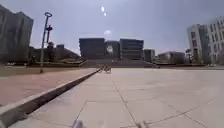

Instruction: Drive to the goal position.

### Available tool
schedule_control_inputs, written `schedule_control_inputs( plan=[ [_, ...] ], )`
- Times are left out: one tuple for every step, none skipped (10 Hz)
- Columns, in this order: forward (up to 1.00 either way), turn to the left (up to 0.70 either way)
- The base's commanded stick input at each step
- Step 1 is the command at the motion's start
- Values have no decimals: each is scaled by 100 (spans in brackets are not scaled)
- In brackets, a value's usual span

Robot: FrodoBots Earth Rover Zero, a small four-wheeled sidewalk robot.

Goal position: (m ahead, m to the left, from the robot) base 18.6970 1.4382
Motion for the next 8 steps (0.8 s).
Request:
schedule_control_inputs(
  plan=[
    [85,0],
    [85,0],
    [85,-2],
    [85,-17],
    [85,-33],
    [85,0],
    [85,0],
    [85,0]
  ],
)
